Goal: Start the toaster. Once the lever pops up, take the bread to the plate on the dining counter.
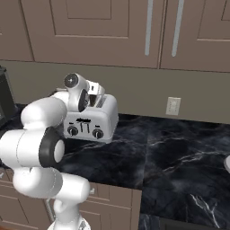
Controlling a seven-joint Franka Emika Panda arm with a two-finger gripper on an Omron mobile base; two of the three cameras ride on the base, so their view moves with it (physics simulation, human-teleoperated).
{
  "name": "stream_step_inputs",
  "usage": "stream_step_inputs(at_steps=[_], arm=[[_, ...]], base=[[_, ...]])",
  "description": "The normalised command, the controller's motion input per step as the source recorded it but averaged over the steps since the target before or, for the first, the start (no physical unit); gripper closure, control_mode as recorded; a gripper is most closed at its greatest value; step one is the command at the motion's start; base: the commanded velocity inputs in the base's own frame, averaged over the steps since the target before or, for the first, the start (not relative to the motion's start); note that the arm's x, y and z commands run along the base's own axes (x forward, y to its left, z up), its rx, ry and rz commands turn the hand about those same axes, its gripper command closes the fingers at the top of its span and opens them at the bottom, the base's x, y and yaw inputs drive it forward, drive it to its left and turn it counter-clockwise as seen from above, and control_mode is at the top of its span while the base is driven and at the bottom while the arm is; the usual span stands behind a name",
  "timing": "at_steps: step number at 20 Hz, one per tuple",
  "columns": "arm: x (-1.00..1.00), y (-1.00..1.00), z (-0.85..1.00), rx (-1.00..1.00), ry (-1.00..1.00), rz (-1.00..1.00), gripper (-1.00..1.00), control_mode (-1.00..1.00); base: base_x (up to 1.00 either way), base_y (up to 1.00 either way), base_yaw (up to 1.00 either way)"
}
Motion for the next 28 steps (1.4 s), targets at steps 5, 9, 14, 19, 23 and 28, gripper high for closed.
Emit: stream_step_inputs(at_steps=[5,9,14,19,23,28], arm=[[-0.43,0.00,0.51,0.00,0.00,0.00,1.00,-1.00],[-0.43,0.00,0.03,0.00,-0.05,0.00,1.00,-1.00],[-0.38,0.00,0.00,0.00,-0.13,0.00,1.00,-1.00],[-0.62,0.00,0.06,0.00,-0.13,0.00,1.00,-1.00],[-0.93,0.00,0.18,0.00,-0.04,0.00,1.00,-1.00],[-1.00,0.00,0.36,0.00,0.00,0.00,1.00,-1.00]], base=[[0.00,0.00,0.00],[0.00,0.00,0.00],[0.00,0.00,0.00],[0.00,0.00,0.00],[0.00,0.00,0.00],[0.00,0.00,0.00]])
